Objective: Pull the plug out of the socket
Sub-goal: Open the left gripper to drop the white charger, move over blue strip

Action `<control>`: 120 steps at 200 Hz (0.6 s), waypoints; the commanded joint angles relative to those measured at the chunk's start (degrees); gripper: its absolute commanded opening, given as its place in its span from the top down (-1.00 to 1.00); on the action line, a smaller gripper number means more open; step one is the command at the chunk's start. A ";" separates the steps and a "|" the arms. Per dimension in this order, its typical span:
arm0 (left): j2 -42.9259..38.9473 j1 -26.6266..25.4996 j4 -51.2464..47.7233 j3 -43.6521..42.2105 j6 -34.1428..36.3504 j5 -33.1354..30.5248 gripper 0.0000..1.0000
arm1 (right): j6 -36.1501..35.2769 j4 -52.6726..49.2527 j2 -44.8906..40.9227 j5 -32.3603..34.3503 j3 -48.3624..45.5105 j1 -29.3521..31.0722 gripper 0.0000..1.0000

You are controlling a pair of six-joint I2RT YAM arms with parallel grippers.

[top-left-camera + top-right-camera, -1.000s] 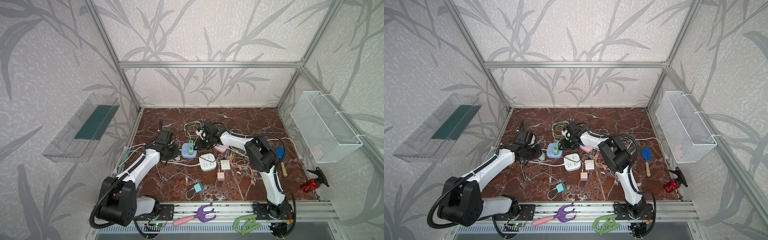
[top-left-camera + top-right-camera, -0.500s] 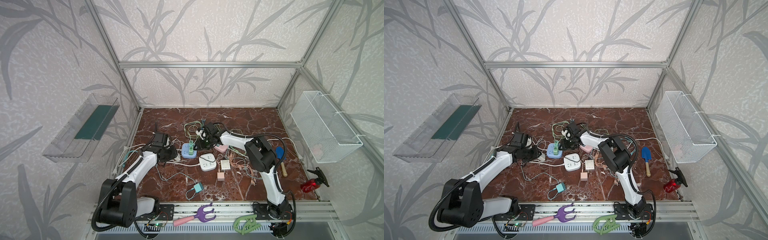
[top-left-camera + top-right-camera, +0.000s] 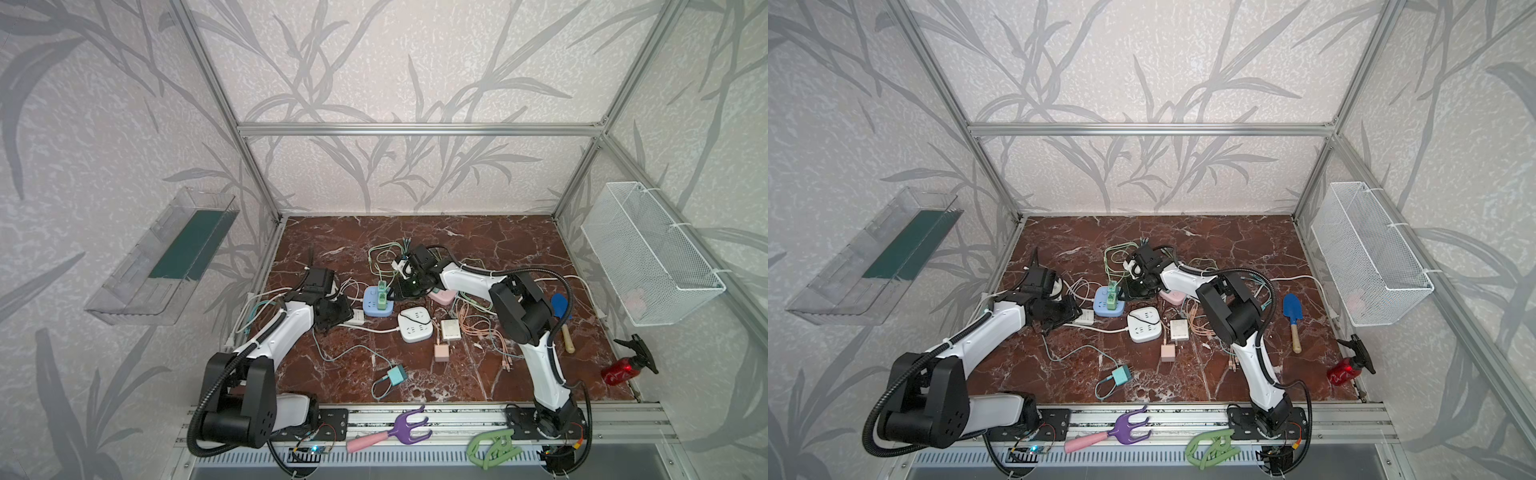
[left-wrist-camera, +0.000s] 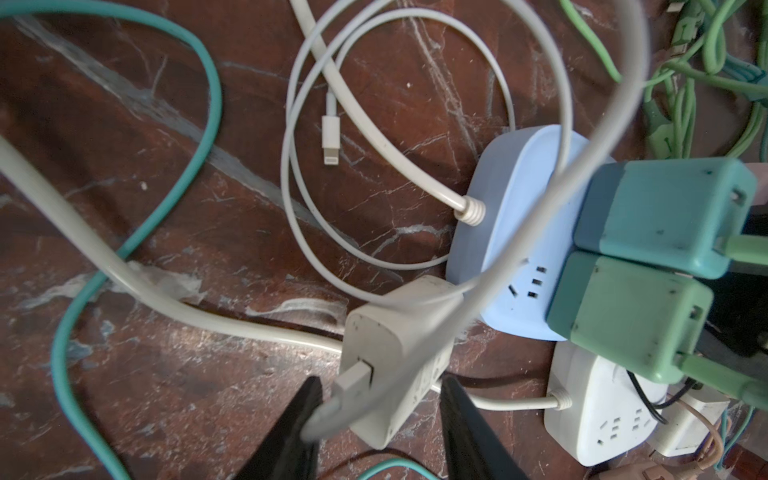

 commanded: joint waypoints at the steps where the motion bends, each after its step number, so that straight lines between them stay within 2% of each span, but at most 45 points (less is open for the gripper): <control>1: -1.01 0.39 -3.30 2.46 1.11 -2.18 -0.01 | -0.44 -4.50 0.60 2.79 -2.04 0.24 0.18; 47: -2.82 0.24 -9.89 7.02 1.44 -9.23 -0.19 | -0.11 -4.47 -0.96 2.89 -2.04 0.25 0.12; 80: -3.19 -0.29 -12.02 9.65 1.51 -10.16 -0.19 | 0.07 -4.38 -2.73 3.09 -1.87 0.25 0.07; 109: -4.66 -4.54 -10.81 11.05 1.87 -12.09 -0.19 | 0.24 -4.12 -4.15 3.30 -1.86 0.24 0.05; 120: -5.56 -6.87 -9.59 11.05 2.36 -13.23 -0.25 | 0.42 -4.19 -4.56 3.44 -1.86 0.24 0.05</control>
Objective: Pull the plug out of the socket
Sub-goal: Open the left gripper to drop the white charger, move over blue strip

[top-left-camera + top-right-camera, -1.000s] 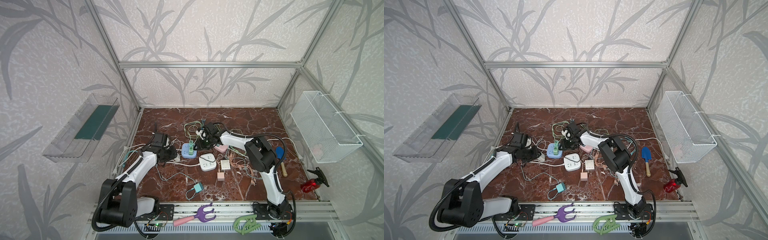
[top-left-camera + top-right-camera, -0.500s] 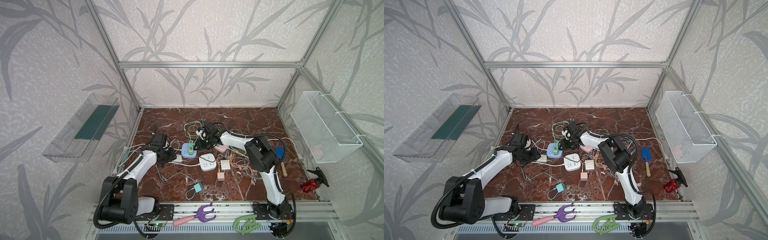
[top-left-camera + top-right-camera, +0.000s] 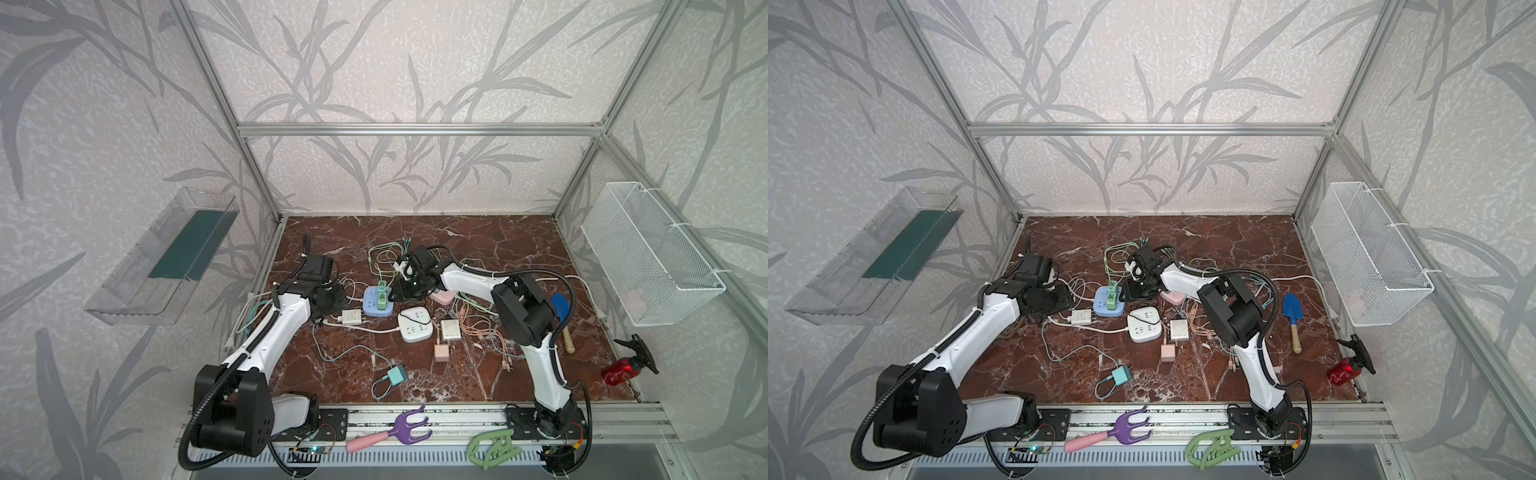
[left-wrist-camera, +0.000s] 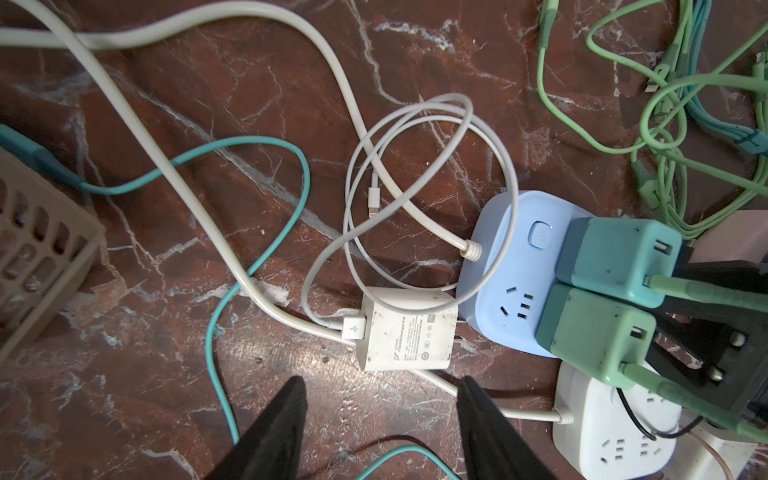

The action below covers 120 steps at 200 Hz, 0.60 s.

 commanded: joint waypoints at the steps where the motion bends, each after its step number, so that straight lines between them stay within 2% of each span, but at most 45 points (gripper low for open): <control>1: -3.10 -4.33 -0.29 1.78 1.24 -3.47 -0.26 | 0.33 -2.65 -2.92 1.67 -0.73 0.18 0.05; 43: -4.65 -11.17 2.26 1.14 0.93 -5.72 -0.41 | 0.72 -1.41 -5.72 2.44 -2.54 0.21 0.04; 93: -5.91 -19.21 6.71 -1.49 0.66 -10.49 -0.50 | 1.49 -0.64 -6.10 2.86 -3.47 0.21 0.04; 120: -3.97 -22.87 8.53 -2.08 -0.20 -12.64 -0.52 | 2.22 0.55 -5.35 1.75 -3.45 0.19 0.04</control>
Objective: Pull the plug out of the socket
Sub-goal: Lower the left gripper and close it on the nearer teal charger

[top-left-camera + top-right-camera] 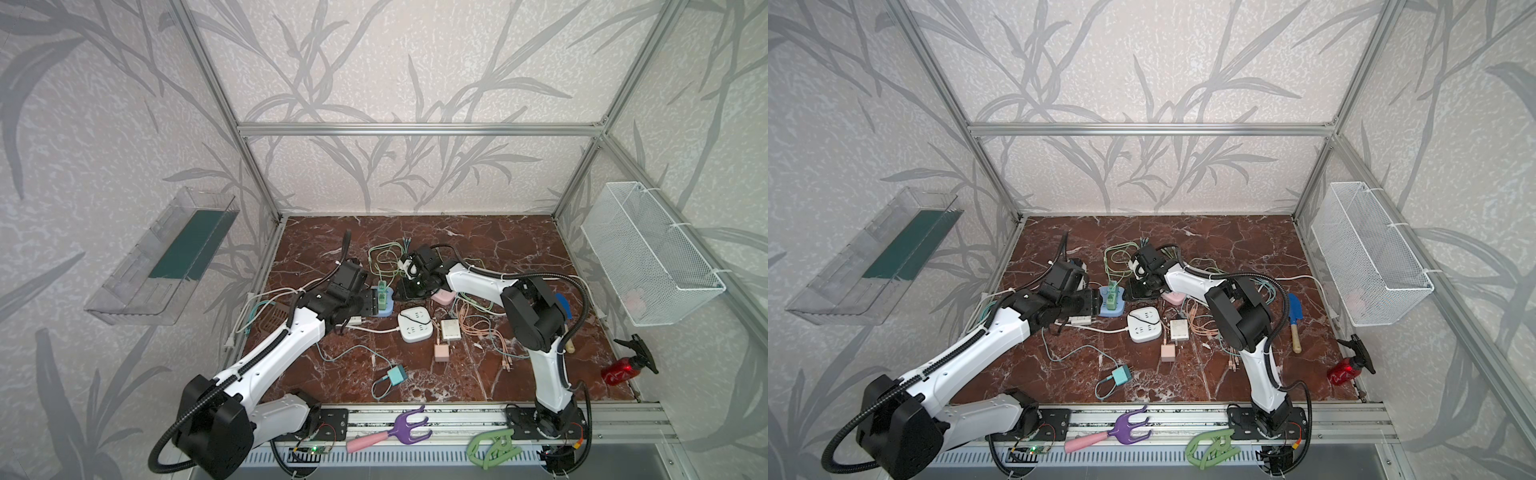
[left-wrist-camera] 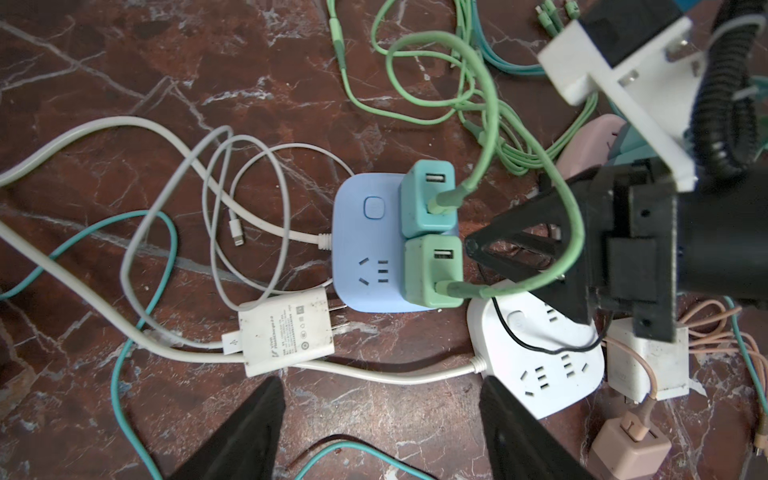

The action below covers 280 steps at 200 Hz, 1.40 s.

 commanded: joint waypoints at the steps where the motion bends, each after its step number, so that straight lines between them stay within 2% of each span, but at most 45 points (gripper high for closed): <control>1: 0.88 -2.51 2.36 -0.82 -0.63 -3.92 -0.52 | 0.95 0.77 -0.96 -0.59 -0.35 0.19 0.04; 38: 6.08 -6.46 3.17 0.72 -1.16 -8.28 -0.51 | 1.28 1.47 0.01 -1.20 -0.32 0.20 0.04; 72: 10.68 -7.54 3.62 2.17 -1.99 -10.65 -0.45 | 2.14 2.43 1.02 -1.81 -0.09 0.02 0.04; 154: 18.82 -7.61 8.58 4.68 -2.11 -11.57 -0.27 | 2.69 2.76 3.81 -3.22 1.36 -0.39 0.08; 176: 21.35 -7.60 7.05 6.53 -1.91 -12.51 -0.18 | 2.97 2.96 4.19 -3.74 1.51 -0.42 0.13; 219: 23.83 -7.68 6.93 7.72 -1.45 -14.01 -0.16 | 4.18 4.46 5.04 -5.70 1.83 -0.39 0.14; 280: 27.45 -7.43 6.94 9.19 -1.20 -15.61 -0.02 | 5.60 4.68 6.44 -6.22 2.82 0.21 0.18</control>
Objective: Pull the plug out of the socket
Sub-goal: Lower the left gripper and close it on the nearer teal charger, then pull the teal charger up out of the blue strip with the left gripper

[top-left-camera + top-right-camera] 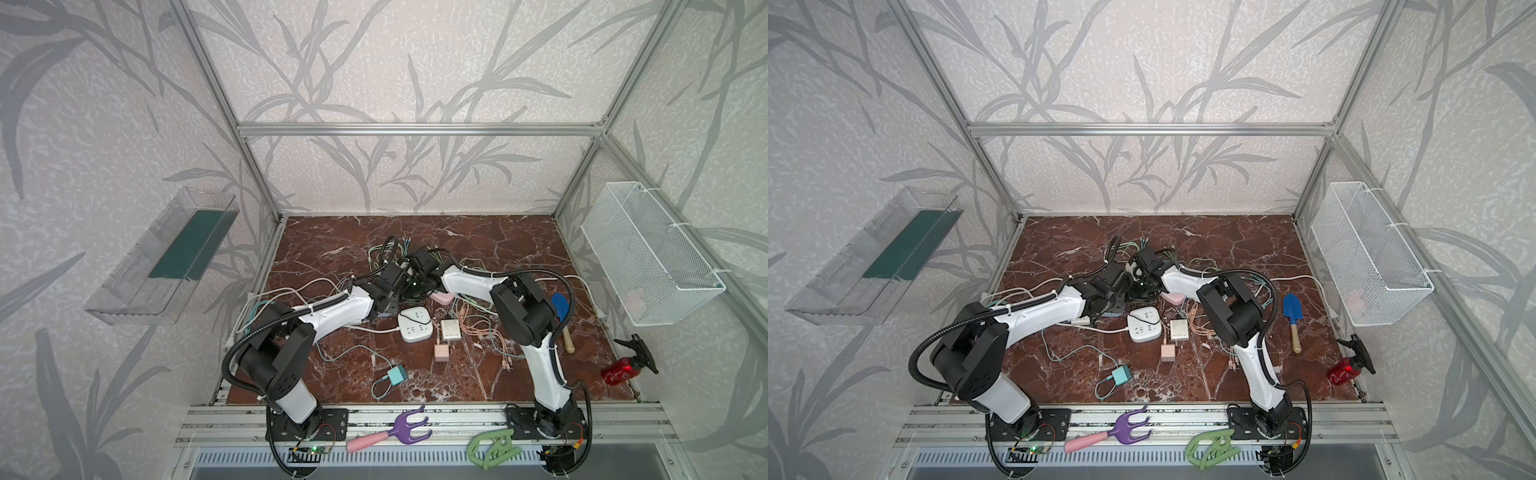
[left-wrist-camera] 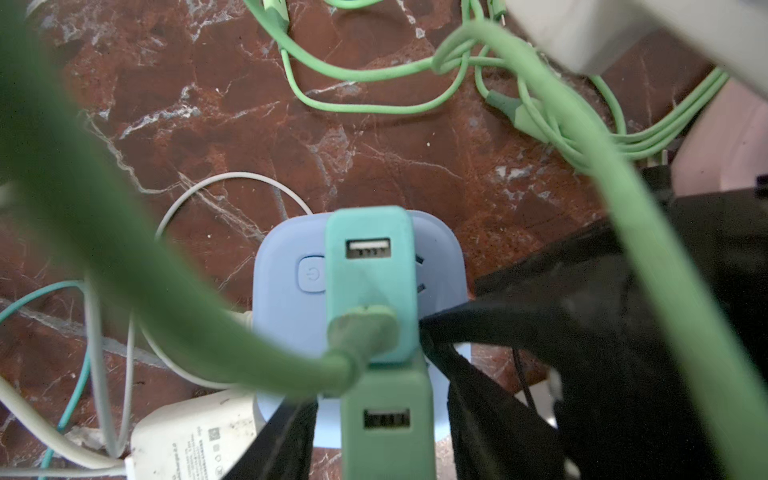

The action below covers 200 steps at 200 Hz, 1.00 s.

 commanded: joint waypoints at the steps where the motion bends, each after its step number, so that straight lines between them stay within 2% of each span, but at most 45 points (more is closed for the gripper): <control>1: 1.36 0.14 -0.68 1.42 0.14 -2.52 -0.02 | 0.93 -0.10 1.71 -0.35 1.48 0.26 0.18; 33: 2.28 0.58 0.27 1.29 0.41 -2.68 0.08 | 1.23 -0.39 2.25 -0.35 2.02 0.37 0.20; 102: 1.64 1.84 1.08 -0.02 0.64 -1.42 0.49 | 0.24 -2.73 3.56 0.96 4.05 0.76 0.21; 147: -0.53 4.52 2.42 -1.46 0.37 0.78 0.64 | -0.07 -3.89 4.93 1.55 5.85 1.65 0.23; 200: -1.92 5.04 4.08 -0.93 -0.01 3.00 0.78 | -2.14 -10.93 7.87 6.81 9.89 2.26 0.32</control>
